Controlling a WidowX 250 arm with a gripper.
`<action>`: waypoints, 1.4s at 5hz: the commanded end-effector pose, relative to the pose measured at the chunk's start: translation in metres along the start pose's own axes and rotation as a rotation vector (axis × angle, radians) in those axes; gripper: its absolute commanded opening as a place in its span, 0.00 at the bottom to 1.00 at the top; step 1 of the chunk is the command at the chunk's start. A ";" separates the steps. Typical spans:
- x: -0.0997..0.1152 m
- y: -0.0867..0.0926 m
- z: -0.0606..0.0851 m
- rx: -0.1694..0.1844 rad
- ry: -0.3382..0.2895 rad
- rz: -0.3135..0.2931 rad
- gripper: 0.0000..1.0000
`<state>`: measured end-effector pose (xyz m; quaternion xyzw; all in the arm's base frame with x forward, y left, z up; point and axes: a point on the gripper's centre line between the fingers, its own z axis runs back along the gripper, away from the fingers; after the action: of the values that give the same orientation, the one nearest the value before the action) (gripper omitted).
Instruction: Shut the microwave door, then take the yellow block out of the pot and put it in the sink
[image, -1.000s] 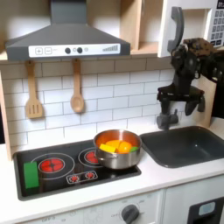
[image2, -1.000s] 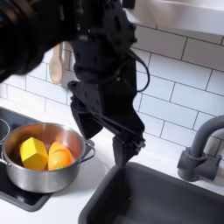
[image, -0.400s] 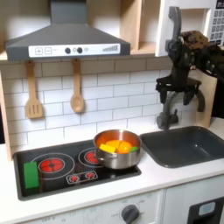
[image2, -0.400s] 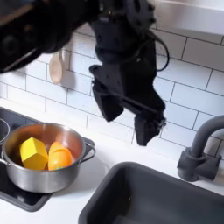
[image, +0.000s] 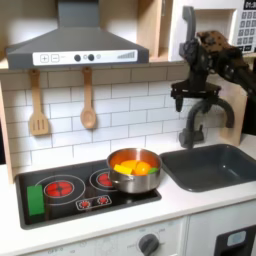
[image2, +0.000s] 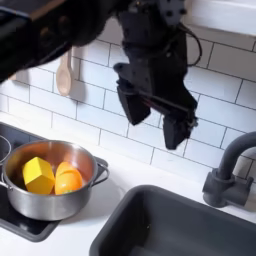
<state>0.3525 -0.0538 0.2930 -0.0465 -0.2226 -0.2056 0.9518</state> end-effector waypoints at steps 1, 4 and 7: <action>0.014 0.017 -0.002 0.012 -0.009 0.018 1.00; 0.024 0.038 -0.004 0.027 -0.011 0.052 1.00; 0.025 0.045 -0.006 0.032 -0.001 0.082 1.00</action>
<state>0.3941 -0.0236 0.2980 -0.0412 -0.2224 -0.1638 0.9602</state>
